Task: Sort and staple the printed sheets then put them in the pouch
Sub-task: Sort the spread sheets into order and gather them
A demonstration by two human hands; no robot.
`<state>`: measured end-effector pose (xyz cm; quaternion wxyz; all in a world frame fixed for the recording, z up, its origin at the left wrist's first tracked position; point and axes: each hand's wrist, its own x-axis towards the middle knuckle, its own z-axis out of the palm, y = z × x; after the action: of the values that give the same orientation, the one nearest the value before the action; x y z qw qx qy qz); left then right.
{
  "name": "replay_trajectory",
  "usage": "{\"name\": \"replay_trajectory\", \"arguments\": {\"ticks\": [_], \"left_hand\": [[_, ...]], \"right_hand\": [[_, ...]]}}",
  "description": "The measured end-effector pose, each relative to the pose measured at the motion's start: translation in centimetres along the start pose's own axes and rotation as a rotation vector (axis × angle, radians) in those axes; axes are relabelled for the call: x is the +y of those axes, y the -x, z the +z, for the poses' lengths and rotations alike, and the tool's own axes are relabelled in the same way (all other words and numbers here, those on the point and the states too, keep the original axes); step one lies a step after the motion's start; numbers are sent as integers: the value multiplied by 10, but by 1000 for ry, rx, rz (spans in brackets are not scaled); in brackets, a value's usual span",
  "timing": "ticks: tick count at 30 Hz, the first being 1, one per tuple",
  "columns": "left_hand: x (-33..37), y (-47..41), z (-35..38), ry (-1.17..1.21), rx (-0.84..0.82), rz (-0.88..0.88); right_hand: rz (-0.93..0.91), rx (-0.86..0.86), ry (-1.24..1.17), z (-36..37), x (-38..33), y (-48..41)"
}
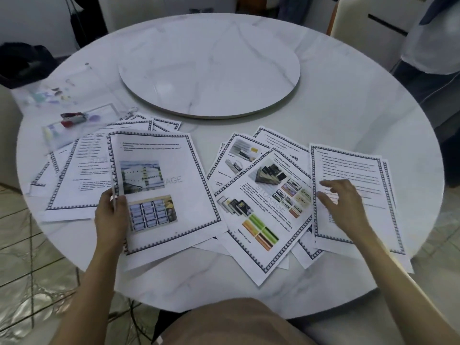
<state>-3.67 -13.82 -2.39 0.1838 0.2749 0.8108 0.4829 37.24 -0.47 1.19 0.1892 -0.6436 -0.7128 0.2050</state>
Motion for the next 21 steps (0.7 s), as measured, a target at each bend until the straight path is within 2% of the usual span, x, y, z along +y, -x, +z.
{"name": "replay_trajectory", "arguments": {"ticks": [5,8,21], "left_hand": [[-10,-2,-10,-8,10,-18],[-12,-1,-19,-7,32,-31],[-7,7,-32,18,69,-61]], "right_hand": [[-139,-321,20,41,-42,5],[-233,-427,89,65,-58,9],[-653,-527,156,84,-50,4]]}}
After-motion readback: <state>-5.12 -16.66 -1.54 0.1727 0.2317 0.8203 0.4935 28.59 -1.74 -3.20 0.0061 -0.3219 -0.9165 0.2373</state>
